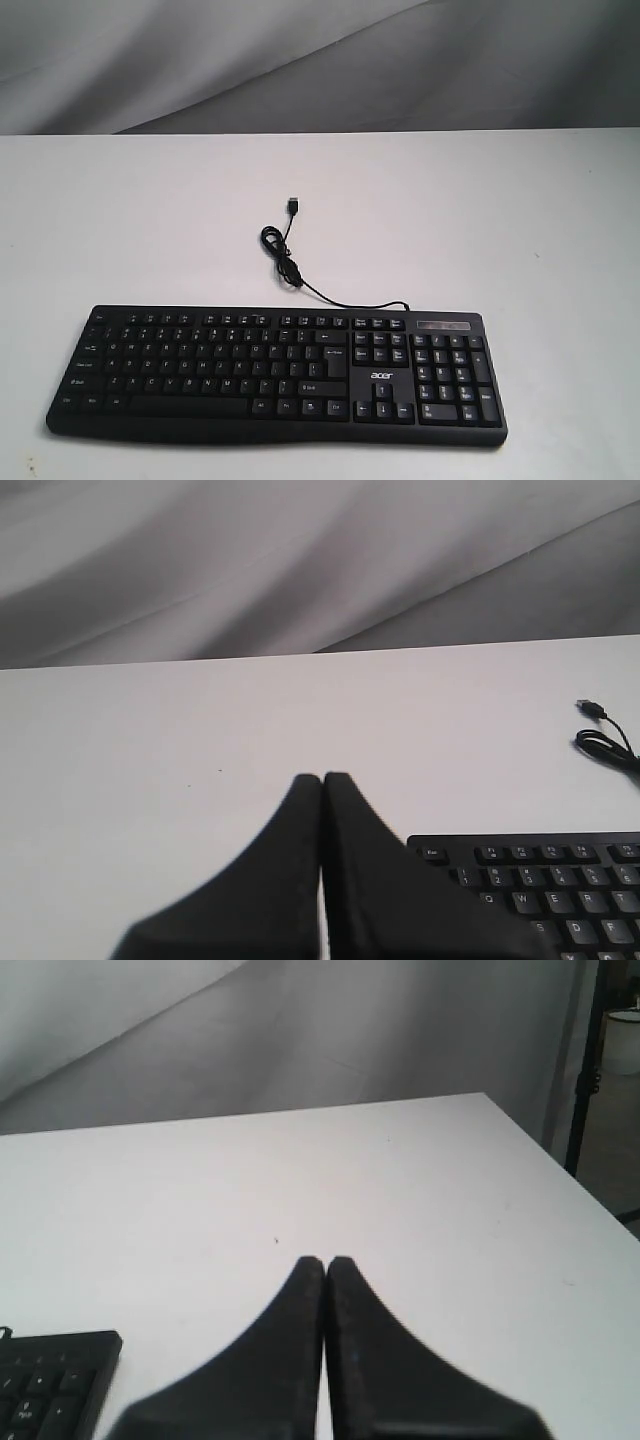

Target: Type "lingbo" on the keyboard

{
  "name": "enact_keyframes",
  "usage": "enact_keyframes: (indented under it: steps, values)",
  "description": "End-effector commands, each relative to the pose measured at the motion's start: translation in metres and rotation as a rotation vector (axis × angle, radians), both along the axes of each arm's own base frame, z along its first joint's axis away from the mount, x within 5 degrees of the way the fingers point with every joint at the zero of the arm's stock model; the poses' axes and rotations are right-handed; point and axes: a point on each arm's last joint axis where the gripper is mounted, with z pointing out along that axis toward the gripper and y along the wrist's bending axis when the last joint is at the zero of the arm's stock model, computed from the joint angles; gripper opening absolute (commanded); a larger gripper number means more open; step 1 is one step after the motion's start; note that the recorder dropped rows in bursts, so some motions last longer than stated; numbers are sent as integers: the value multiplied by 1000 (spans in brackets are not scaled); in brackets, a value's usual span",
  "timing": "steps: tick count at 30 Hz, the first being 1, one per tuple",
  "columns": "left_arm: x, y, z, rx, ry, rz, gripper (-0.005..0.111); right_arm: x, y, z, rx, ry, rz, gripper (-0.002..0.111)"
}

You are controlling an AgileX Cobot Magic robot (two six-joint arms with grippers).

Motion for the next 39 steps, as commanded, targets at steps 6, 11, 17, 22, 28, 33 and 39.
enact_keyframes:
  steps: [6, 11, 17, 22, 28, 33, 39]
  values:
    - [0, 0, -1, -5, -6, 0, 1, -1, 0, -4, 80, 22, -18, 0]
    - [0, 0, -1, -5, -6, 0, 1, -1, 0, -4, 86, 22, -17, 0]
    - [0, 0, -1, -5, -6, 0, 1, -1, 0, -4, 86, 22, -17, 0]
    - [0, 0, -1, -5, -6, 0, 1, -1, 0, -4, 86, 22, -17, 0]
    - [0, 0, -1, -5, -6, 0, 1, -1, 0, -4, 86, 22, -17, 0]
    - [0, 0, -1, -5, -6, 0, 1, -1, 0, -4, 86, 22, -17, 0]
    - [0, 0, -1, -5, -6, 0, 1, -1, 0, -4, 83, 22, -16, 0]
